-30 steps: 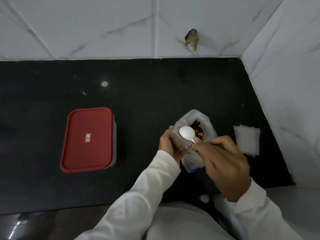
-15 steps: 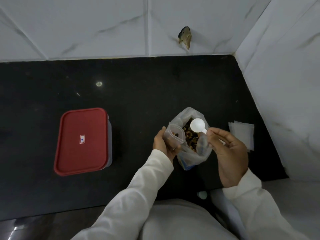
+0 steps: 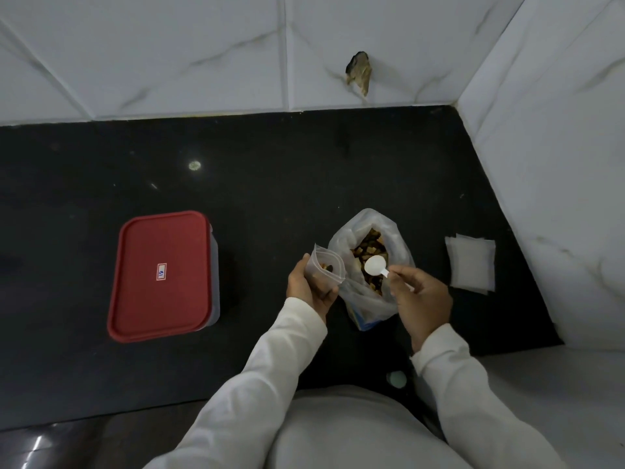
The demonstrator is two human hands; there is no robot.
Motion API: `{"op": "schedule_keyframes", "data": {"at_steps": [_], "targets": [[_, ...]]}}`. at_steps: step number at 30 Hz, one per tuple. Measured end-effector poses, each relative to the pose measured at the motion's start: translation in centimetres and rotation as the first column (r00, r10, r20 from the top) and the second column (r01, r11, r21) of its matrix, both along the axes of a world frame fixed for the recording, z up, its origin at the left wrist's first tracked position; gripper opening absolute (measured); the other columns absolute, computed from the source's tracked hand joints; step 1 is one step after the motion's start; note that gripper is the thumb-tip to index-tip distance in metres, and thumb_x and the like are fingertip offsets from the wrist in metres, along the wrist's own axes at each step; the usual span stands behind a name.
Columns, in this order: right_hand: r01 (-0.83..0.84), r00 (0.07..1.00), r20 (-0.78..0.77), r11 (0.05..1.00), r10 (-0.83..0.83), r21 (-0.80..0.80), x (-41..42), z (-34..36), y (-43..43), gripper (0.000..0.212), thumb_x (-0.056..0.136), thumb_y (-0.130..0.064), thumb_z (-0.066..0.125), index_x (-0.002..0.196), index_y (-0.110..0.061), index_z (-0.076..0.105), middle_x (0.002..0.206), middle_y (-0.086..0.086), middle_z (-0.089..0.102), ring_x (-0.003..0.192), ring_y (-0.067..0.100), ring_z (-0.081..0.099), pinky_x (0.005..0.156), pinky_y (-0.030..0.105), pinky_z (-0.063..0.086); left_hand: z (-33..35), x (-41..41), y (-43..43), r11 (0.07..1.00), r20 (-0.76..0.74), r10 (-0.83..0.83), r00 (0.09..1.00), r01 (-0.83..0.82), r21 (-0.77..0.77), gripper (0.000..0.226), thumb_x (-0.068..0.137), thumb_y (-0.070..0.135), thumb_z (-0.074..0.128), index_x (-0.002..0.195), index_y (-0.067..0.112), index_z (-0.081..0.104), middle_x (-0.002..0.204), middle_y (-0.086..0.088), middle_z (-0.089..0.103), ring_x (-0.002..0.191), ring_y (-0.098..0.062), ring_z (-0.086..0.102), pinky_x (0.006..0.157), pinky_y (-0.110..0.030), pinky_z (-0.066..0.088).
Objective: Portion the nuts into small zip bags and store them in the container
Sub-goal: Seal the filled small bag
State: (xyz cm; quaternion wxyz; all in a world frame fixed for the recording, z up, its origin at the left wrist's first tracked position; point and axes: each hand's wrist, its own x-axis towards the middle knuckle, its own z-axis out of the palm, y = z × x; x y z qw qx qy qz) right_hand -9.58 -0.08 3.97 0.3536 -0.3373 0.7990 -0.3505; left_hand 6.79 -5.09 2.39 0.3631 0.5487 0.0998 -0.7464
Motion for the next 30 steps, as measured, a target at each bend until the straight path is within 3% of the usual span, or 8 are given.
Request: {"op": "schedule_keyframes", "data": {"at_steps": [5, 10, 15, 18, 22, 25, 27, 30], "targets": [[-0.309, 0.911, -0.286, 0.951, 0.298, 0.005, -0.1, -0.4, 0.2, 0.020, 0.090, -0.018, 0.066, 0.109, -0.016, 0.070, 0.105, -0.004, 0.070, 0.097, 0.005, 0.062, 0.086, 0.021, 0.049, 0.1, 0.2, 0.1, 1.000, -0.022, 0.015, 1.000, -0.015, 0.002, 0.043, 0.092, 0.042, 0.060, 0.129, 0.020, 0.060, 0.110, -0.012, 0.066, 0.083, -0.023, 0.064, 0.049, -0.025, 0.051], [-0.433, 0.757, -0.588, 0.893, 0.286, -0.123, 0.3, 0.7, 0.4, 0.022, 0.091, -0.031, 0.063, 0.106, -0.016, 0.069, 0.098, -0.002, 0.068, 0.095, 0.011, 0.060, 0.080, 0.028, 0.053, 0.3, 0.3, 0.1, 0.999, -0.038, 0.043, 0.998, -0.044, -0.025, 0.046, 0.092, 0.041, 0.059, 0.132, 0.019, 0.059, 0.096, -0.009, 0.066, 0.072, -0.021, 0.064, 0.044, -0.023, 0.050], [-0.574, 0.801, -0.392, 0.767, 0.453, -0.285, 4.4, 2.5, 0.5, 0.034, 0.088, -0.045, 0.064, 0.119, -0.032, 0.058, 0.108, -0.016, 0.060, 0.099, -0.009, 0.054, 0.090, 0.008, 0.039, -0.2, 0.0, 0.0, 0.997, -0.100, 0.065, 0.993, -0.069, -0.038, 0.062, 0.083, 0.053, 0.061, 0.130, 0.012, 0.061, 0.109, -0.018, 0.071, 0.090, -0.033, 0.070, 0.069, -0.037, 0.058], [-0.622, 0.763, -0.470, 0.702, 0.444, -0.347, 5.6, 2.1, 0.2, 0.033, 0.092, -0.042, 0.061, 0.121, -0.027, 0.060, 0.105, -0.016, 0.059, 0.099, -0.011, 0.049, 0.091, -0.002, 0.032, -0.1, 0.2, 0.0, 0.997, -0.129, 0.061, 0.990, -0.067, -0.048, 0.064, 0.087, 0.059, 0.056, 0.126, 0.008, 0.063, 0.112, -0.022, 0.070, 0.098, -0.037, 0.070, 0.073, -0.041, 0.058], [-0.602, 0.787, -0.443, 0.689, 0.429, -0.403, 5.8, 2.1, -0.6, 0.017, 0.090, -0.019, 0.066, 0.105, -0.013, 0.072, 0.097, -0.004, 0.072, 0.091, 0.001, 0.062, 0.085, 0.007, 0.045, 0.4, 0.6, 0.2, 0.991, -0.121, 0.075, 0.990, -0.088, -0.105, 0.059, 0.090, 0.059, 0.054, 0.122, 0.010, 0.065, 0.111, -0.021, 0.071, 0.102, -0.034, 0.069, 0.079, -0.040, 0.058], [-0.595, 0.795, -0.423, 0.699, 0.435, -0.397, 5.6, 2.6, -1.6, 0.017, 0.090, -0.026, 0.063, 0.097, -0.013, 0.071, 0.093, -0.009, 0.069, 0.087, -0.002, 0.062, 0.082, 0.007, 0.046, 1.0, 1.1, 0.5, 0.970, 0.026, 0.054, 0.998, -0.046, -0.240, 0.046, 0.096, 0.048, 0.053, 0.122, 0.011, 0.062, 0.116, -0.019, 0.069, 0.106, -0.032, 0.067, 0.081, -0.041, 0.058], [-0.635, 0.762, -0.466, 0.659, 0.449, -0.404, 5.4, 3.0, -2.4, 0.016, 0.089, -0.024, 0.064, 0.097, -0.011, 0.071, 0.097, -0.012, 0.065, 0.092, -0.008, 0.058, 0.085, 0.006, 0.044, 1.4, 2.2, 0.7, 0.912, 0.281, 0.014, 0.960, 0.102, -0.397, 0.030, 0.099, 0.038, 0.051, 0.118, 0.016, 0.060, 0.120, -0.013, 0.066, 0.113, -0.029, 0.063, 0.091, -0.043, 0.055], [-0.721, 0.687, -0.547, 0.541, 0.478, -0.432, 4.8, 4.1, -3.6, 0.013, 0.080, -0.007, 0.076, 0.092, -0.008, 0.071, 0.098, -0.014, 0.060, 0.096, -0.021, 0.052, 0.087, 0.005, 0.044, 2.0, 4.5, 0.9, 0.648, 0.532, 0.078, 0.843, 0.362, -0.670, 0.032, 0.098, 0.032, 0.052, 0.128, 0.022, 0.057, 0.124, -0.003, 0.063, 0.120, -0.017, 0.059, 0.103, -0.033, 0.047]]}}
